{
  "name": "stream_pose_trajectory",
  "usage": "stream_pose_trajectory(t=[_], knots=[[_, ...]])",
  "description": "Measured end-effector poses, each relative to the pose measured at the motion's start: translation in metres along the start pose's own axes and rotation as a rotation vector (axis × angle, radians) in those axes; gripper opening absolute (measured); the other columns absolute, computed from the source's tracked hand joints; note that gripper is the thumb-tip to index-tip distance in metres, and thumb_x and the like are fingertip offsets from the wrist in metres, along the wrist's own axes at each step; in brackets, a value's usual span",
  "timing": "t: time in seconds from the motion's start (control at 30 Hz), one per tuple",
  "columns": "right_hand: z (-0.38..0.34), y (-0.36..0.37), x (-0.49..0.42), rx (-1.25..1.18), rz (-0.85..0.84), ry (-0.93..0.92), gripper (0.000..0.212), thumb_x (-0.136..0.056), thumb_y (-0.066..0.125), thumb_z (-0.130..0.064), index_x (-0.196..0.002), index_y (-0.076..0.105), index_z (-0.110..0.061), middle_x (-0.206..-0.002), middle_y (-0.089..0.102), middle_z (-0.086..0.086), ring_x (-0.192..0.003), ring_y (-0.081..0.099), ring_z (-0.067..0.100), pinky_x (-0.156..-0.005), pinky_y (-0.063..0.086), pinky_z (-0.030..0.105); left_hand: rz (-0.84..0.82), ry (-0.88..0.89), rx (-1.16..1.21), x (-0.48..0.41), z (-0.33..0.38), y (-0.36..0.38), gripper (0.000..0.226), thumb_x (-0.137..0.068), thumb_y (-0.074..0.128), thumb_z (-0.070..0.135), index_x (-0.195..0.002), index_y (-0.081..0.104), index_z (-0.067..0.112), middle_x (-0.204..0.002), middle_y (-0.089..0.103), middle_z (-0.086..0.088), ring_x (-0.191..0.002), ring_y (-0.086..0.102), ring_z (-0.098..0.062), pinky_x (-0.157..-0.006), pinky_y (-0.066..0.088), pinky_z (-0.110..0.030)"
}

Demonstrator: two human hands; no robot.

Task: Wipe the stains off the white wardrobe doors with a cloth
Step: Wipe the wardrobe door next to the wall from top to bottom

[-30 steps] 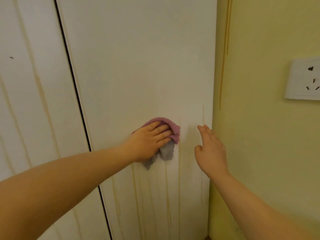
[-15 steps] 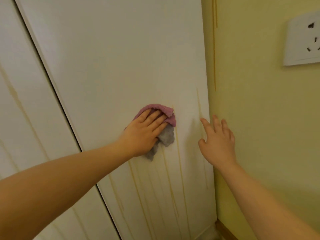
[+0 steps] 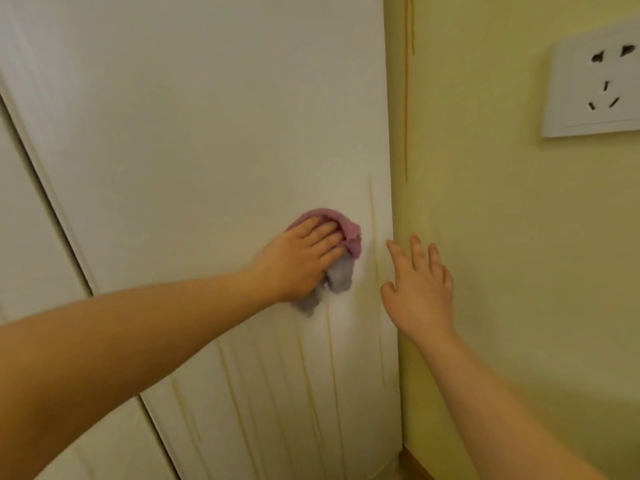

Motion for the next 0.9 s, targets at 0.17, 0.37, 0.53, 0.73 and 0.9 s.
stream_pose_trajectory(t=[0.17,0.37,0.53,0.73,0.9], knots=[[0.004,-0.002,-0.007,-0.028,0.022,0.021,0.068,-0.090,0.042,-0.023,-0.148,0.006,-0.032,-0.157,-0.008,-0.001,-0.143,-0.008,0.024,-0.113,0.005,0.038,0.036,-0.245,0.006,-0.038,-0.040,-0.028,0.059,-0.097,0.017,0.033,-0.152,0.009,0.011,-0.159,0.003,-0.009,-0.146,-0.001,-0.027,-0.109,-0.024,-0.040],[0.013,-0.009,-0.012,-0.010,0.044,0.045,0.066,-0.092,0.040,-0.025,-0.147,0.005,-0.033,-0.156,-0.008,-0.002,-0.143,-0.007,0.023,-0.113,0.006,0.036,-0.120,0.099,0.039,-0.036,0.012,-0.007,0.058,-0.101,0.028,0.035,-0.152,0.011,0.014,-0.159,0.007,-0.006,-0.146,-0.001,-0.026,-0.114,-0.015,-0.037],[0.015,-0.007,-0.013,-0.026,0.025,0.067,0.066,-0.093,0.039,-0.022,-0.148,0.004,-0.031,-0.156,-0.010,-0.002,-0.143,-0.009,0.023,-0.113,0.004,0.037,0.054,-0.332,0.061,-0.066,-0.080,-0.046,0.060,-0.100,0.024,0.034,-0.151,0.004,0.009,-0.159,-0.001,-0.012,-0.145,-0.005,-0.030,-0.114,-0.014,-0.040],[0.016,-0.005,-0.012,-0.023,0.009,0.071,0.065,-0.094,0.039,-0.024,-0.148,0.003,-0.031,-0.156,-0.008,-0.002,-0.143,-0.007,0.022,-0.113,0.006,0.035,-0.116,-0.002,0.139,-0.066,-0.002,-0.015,0.069,-0.094,0.044,0.043,-0.151,0.017,0.016,-0.159,0.009,-0.006,-0.146,0.001,-0.025,-0.115,-0.012,-0.038],[0.014,0.002,-0.008,-0.072,-0.015,0.080,0.066,-0.092,0.040,-0.021,-0.148,0.006,-0.030,-0.157,-0.005,-0.003,-0.143,-0.006,0.022,-0.113,0.007,0.035,0.189,-0.145,0.134,-0.073,-0.049,-0.053,0.058,-0.082,0.035,0.035,-0.132,0.053,0.011,-0.141,0.047,-0.009,-0.134,0.037,-0.025,-0.115,0.008,-0.040]])
Point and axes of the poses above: each hand's wrist, its own x-axis away from the middle knuckle, its own y-axis out of the palm, z = x × y, the point moved 9 cm from there along -x, towards the middle knuckle
